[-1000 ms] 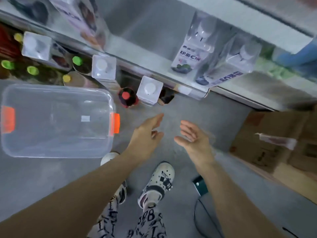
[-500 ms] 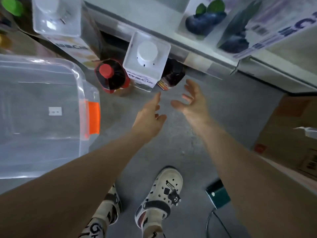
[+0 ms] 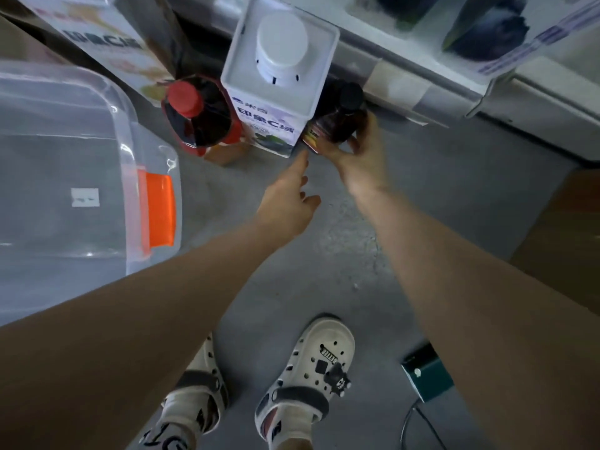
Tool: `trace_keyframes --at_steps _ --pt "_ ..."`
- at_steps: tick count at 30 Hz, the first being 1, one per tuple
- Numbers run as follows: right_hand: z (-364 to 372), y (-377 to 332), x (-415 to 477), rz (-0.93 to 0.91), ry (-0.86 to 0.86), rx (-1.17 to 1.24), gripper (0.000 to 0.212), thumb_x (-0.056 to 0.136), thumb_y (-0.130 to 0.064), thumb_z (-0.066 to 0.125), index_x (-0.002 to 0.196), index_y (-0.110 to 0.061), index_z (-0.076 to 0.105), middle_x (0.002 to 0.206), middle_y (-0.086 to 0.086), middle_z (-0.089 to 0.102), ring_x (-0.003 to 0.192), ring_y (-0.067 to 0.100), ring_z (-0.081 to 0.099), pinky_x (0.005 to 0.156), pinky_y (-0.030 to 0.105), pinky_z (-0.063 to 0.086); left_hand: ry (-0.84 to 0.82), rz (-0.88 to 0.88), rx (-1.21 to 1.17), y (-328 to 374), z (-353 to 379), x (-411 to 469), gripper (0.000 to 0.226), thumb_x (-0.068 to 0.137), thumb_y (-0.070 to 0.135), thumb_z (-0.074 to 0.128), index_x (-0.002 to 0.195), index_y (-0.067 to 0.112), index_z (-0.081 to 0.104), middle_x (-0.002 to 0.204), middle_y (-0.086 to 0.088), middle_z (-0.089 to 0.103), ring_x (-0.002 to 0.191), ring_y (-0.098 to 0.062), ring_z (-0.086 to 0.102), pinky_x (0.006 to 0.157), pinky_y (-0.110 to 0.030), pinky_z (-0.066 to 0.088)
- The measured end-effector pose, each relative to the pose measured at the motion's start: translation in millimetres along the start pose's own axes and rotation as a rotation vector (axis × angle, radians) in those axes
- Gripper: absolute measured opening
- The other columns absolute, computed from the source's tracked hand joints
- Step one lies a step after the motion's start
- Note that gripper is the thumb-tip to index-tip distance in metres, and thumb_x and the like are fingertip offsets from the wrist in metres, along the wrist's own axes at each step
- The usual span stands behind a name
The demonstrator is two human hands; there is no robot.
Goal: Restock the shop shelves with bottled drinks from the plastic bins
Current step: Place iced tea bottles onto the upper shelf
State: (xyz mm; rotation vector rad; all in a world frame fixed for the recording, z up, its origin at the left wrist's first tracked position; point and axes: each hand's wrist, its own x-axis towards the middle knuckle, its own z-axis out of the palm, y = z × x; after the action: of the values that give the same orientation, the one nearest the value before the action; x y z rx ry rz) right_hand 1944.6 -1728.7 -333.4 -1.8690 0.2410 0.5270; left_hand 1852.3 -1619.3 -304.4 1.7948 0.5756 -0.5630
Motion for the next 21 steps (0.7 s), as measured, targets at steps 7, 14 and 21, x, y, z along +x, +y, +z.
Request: trace_keyframes --at_steps 7,14,21 --pt "-21.0 5.7 -37.7 0.103 -0.138 -0.016 0.06 0.081 -0.01 0.082 0.128 -0.03 0.05 0.118 -0.018 0.062 0.115 -0.003 0.056 0.093 0.008 0.042 -0.011 -0.059 0.058 -8.6 1.3 2.0 0.093 0.091 0.012 0.066 0.158 0.027 0.003 0.157 -0.005 0.033 0.138 -0.025 0.04 0.11 -0.041 0.041" --pt "-40.8 12.2 -90.3 0.485 -0.212 0.106 0.028 0.093 -0.041 0.068 0.116 -0.028 0.06 0.119 0.004 0.07 0.11 0.024 0.068 0.092 0.036 0.056 -0.243 -0.148 -0.059 -10.2 4.9 -32.7 0.092 0.076 -0.001 0.074 0.152 0.026 0.028 0.116 0.007 0.061 0.105 -0.013 0.062 0.071 -0.008 0.046" --pt "-59.8 -5.4 -148.6 0.604 -0.261 0.161 0.047 0.09 -0.056 0.064 0.125 -0.026 0.061 0.12 0.0 0.071 0.112 0.022 0.067 0.089 0.039 0.057 -0.46 -0.238 -0.148 -3.9 -10.0 -91.3 0.106 0.079 -0.004 0.075 0.153 0.045 0.017 0.132 0.0 0.06 0.117 -0.018 0.06 0.098 -0.043 0.051"
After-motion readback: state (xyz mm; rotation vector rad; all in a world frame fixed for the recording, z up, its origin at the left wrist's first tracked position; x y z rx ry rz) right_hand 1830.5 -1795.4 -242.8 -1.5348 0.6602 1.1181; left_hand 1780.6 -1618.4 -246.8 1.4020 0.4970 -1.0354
